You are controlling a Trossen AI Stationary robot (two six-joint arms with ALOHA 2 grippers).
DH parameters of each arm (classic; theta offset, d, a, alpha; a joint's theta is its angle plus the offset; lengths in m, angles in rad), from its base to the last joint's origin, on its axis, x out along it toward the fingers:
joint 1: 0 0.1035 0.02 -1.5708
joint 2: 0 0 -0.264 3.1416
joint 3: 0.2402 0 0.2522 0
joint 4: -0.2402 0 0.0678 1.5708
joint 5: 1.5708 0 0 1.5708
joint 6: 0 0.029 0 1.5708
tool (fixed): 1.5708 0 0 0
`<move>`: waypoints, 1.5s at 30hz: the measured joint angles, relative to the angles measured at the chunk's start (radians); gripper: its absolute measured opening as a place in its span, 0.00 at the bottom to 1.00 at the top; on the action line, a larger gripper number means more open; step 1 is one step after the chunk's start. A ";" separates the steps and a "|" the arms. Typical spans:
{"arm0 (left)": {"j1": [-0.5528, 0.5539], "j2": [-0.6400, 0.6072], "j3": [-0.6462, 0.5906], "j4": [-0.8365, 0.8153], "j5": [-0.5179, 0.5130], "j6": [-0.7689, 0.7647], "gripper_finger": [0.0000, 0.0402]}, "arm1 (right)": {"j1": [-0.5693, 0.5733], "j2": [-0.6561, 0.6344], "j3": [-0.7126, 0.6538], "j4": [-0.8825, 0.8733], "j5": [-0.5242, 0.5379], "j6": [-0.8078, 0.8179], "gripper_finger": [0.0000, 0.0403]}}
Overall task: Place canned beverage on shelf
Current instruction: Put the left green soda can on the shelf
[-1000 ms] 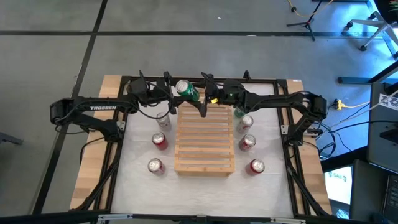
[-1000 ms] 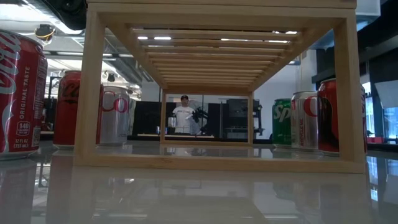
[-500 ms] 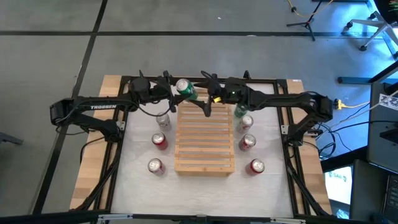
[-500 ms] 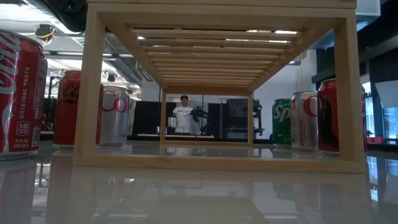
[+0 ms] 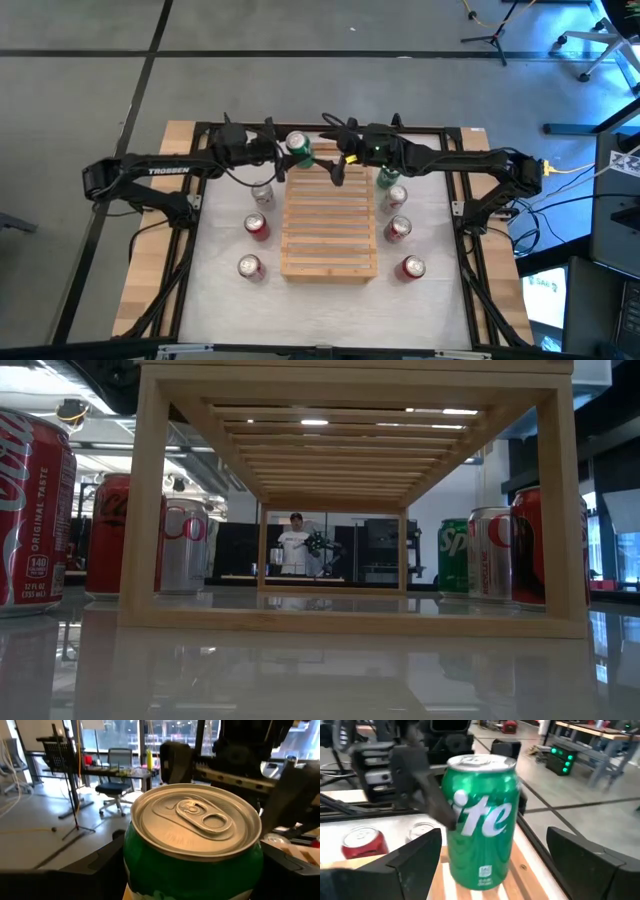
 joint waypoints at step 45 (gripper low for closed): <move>0.001 0.100 -0.002 0.090 0.003 0.000 0.80 | 0.001 0.002 -0.001 -0.096 0.006 0.000 0.88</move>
